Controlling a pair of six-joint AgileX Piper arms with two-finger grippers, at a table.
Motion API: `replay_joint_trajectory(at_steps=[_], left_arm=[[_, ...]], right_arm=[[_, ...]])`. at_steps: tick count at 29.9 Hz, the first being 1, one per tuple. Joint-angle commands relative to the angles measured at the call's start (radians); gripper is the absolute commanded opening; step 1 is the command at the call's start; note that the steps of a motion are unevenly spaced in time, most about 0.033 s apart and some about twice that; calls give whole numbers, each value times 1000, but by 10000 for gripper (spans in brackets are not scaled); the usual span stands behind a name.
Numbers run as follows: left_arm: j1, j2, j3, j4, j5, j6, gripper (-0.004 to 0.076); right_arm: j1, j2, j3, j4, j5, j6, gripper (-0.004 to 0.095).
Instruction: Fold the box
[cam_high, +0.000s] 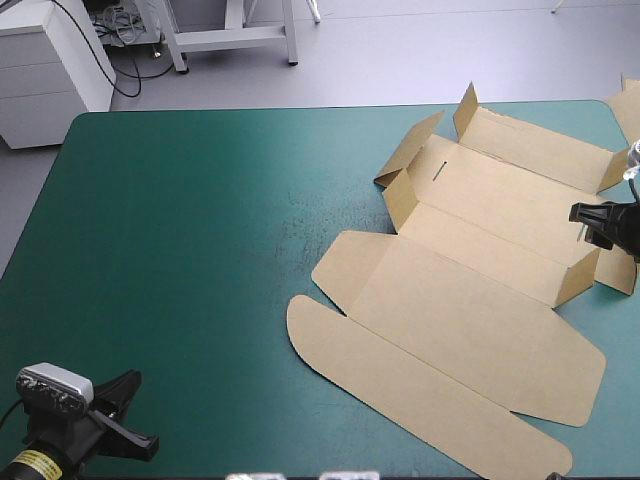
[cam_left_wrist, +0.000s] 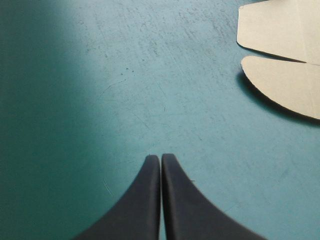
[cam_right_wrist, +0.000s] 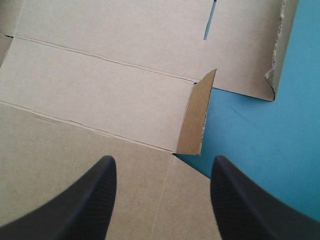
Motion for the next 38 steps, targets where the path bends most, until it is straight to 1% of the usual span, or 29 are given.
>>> replay_joint_trajectory(at_steps=[1, 18, 23, 31, 38], left_arm=[[-2, 18, -26, 0, -72, -8, -8], [-2, 18, -26, 0, -72, -8, -8], [-2, 18, -26, 0, -72, -2, -8], [-2, 18, -26, 0, -72, 5, -8], [-2, 18, -26, 0, -72, 7, -8]], right_arm=[[-7, 5, -6, 23, 4, 13, 532], [-15, 201, 9, 4, 4, 24, 531], [-15, 266, 9, -45, 2, 53, 512], [-15, 361, 9, -25, -63, 53, 510], [-15, 440, 9, -22, -70, 53, 510]])
